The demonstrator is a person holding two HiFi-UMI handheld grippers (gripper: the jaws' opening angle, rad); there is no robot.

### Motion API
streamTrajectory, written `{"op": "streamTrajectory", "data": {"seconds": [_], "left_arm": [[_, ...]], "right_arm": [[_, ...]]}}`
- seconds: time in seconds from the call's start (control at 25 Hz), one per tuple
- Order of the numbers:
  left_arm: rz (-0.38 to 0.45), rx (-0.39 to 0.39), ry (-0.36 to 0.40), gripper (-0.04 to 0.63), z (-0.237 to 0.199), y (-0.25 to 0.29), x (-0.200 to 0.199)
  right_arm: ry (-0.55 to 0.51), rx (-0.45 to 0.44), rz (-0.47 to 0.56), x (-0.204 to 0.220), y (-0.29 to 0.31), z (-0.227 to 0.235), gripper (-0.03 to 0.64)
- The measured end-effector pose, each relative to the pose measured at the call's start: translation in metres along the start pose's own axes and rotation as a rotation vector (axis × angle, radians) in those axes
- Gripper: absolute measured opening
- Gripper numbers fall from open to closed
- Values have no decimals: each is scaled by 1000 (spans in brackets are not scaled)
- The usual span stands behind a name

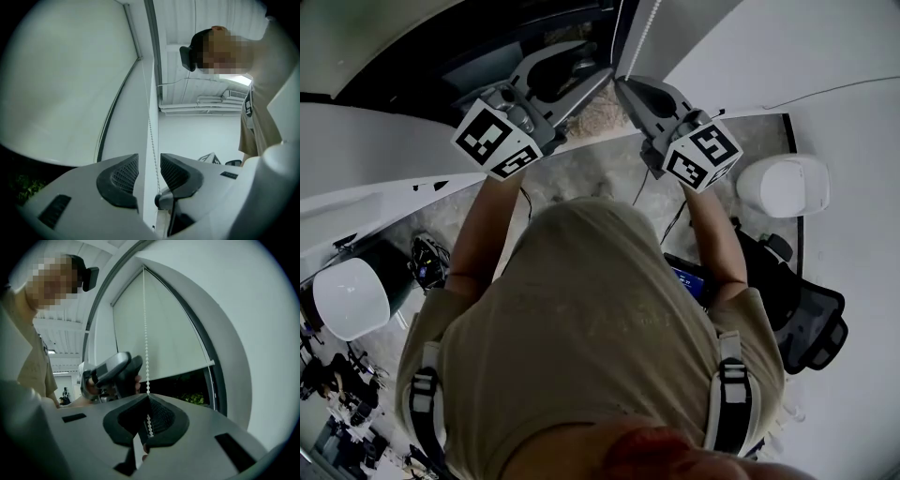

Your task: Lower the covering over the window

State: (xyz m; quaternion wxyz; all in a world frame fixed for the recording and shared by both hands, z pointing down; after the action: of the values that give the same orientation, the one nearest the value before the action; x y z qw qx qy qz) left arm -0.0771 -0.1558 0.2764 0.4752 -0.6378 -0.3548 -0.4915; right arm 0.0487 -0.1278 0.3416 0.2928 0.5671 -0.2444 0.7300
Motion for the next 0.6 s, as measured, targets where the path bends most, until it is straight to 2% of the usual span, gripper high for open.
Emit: {"op": "streamTrajectory", "data": {"seconds": [0.16, 0.2, 0.28, 0.36, 0.4, 0.44, 0.52, 0.6], "left_arm": [[-99, 62, 44, 139, 7, 37, -10], [-133, 63, 44, 20, 9, 43, -7], [-155, 33, 48, 18, 11, 46, -3], [-154, -30, 77, 17, 10, 41, 2], [-161, -56, 89, 17, 10, 38, 7], [-174, -70, 91, 17, 12, 36, 14], [-204, -58, 61, 17, 19, 33, 33], [-235, -23, 26, 17, 35, 34, 57]], "right_arm": [[9, -40, 21, 4, 5, -9, 6], [20, -44, 25, 4, 4, -9, 6], [-5, -59, 26, 6, -1, -8, 6], [-49, -94, 45, 3, -11, -7, 8], [-32, -109, 79, -3, -19, -3, 30], [9, -113, 129, -14, -28, 4, 96], [43, -100, 214, -42, -40, 13, 109], [-37, -104, 215, -59, -38, 8, 109]]}}
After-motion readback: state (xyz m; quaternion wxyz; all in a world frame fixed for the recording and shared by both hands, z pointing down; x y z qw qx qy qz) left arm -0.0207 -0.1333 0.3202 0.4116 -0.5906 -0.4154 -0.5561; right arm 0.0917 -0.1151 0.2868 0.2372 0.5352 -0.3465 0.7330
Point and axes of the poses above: the fingertips, and each gripper's own axes: y forward along the fingers, z to its right, x out of its underside, the point moved 6 cm from there along -y, backward along the fingers, and after that the axes turned 3 degrees about z, right-handed, at the moved point
